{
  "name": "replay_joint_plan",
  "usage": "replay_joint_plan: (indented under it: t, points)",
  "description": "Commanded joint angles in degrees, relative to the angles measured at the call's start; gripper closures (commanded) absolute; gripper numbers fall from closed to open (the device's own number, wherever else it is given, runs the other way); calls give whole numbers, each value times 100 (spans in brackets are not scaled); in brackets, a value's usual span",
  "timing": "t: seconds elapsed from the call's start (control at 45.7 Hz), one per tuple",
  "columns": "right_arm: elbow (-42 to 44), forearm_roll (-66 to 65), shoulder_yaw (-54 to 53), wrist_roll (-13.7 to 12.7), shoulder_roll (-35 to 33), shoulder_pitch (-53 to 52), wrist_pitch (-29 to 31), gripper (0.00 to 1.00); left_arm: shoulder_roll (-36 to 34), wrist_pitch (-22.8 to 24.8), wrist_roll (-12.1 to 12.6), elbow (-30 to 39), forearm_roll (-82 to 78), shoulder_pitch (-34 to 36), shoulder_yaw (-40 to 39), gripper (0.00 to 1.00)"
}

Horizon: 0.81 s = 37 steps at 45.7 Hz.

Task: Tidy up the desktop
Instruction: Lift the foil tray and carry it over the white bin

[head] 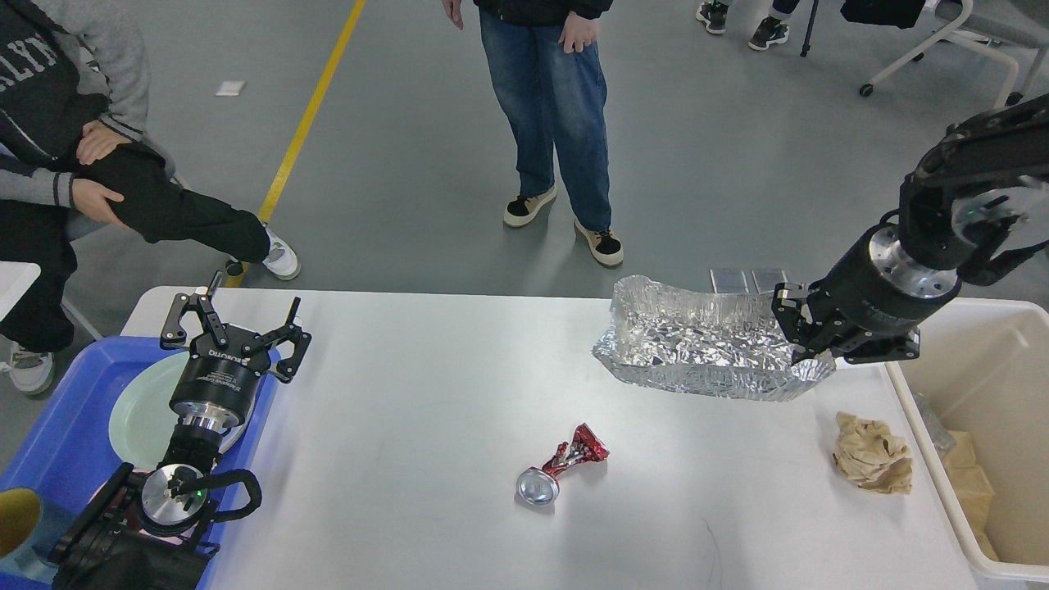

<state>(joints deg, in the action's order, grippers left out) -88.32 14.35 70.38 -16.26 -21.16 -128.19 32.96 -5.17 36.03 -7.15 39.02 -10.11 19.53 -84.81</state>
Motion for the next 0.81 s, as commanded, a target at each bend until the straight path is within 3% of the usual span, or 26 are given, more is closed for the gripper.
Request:
replay_joint_plan:
  t: [0.0,0.306,0.46,0.788]
  points:
    - [-247,-3,46,-9,7,-830,842,100,-1,0,-6,0,0,-2,0,4]
    - [-494,-29,248,-9,-292,-2316,1845,100,-1,0,-6,0,0,-2,0,4]
    - [-415,-108,336,-17,-380,-2325,1775,100,-1,0,-6,0,0,-2,0,4]
    - [472,-213,1952,-18,-950,-2132,1010,100,-1,0,-14,0,0,-11,0,4]
